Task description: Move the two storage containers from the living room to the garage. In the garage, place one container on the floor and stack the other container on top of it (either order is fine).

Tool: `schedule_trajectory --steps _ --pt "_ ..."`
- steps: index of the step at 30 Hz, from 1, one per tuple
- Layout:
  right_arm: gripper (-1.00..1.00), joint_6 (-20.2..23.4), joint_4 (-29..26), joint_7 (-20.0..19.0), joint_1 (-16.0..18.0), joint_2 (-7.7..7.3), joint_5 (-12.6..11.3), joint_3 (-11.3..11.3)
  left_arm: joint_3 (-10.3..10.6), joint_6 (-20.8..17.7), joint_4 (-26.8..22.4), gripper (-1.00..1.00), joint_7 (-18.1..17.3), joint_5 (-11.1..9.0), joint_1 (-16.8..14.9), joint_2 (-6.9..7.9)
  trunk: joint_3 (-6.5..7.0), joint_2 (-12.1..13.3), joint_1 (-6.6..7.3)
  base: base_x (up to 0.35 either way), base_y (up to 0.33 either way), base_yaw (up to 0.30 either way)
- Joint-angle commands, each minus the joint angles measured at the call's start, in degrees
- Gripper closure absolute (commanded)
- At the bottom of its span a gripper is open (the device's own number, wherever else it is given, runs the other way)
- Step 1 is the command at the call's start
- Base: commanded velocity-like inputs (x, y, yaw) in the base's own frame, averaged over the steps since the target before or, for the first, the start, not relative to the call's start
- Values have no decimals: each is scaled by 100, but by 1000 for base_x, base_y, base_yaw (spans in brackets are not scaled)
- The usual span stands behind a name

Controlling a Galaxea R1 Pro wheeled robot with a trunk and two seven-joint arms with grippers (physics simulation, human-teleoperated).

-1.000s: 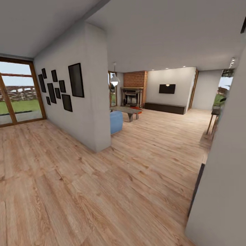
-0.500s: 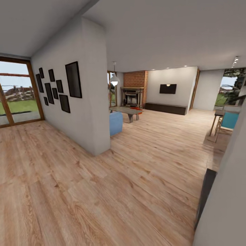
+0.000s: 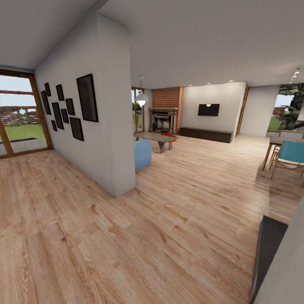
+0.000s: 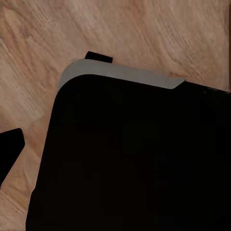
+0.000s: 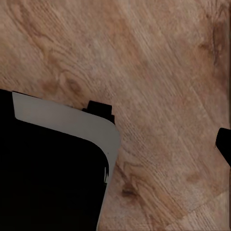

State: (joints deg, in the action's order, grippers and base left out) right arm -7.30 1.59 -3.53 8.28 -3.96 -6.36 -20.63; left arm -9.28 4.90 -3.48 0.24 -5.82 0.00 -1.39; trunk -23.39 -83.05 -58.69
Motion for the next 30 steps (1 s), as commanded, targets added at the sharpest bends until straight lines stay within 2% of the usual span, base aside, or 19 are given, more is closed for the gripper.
schedule_trajectory --steps 1,23,30 --pt "-100 -31 17 -29 7 0 -65 -34 1 10 -4 -100 3 -59 0 -2 -5 -3 -3 325 0 0" --pt "-100 -36 17 1 7 0 -59 -30 -1 11 -4 -100 1 -59 0 -2 -5 -3 -3 325 0 -1" --pt "-100 -35 17 1 7 0 -58 -23 -1 11 -4 -100 2 -59 0 -2 -5 -3 -3 325 0 -177"
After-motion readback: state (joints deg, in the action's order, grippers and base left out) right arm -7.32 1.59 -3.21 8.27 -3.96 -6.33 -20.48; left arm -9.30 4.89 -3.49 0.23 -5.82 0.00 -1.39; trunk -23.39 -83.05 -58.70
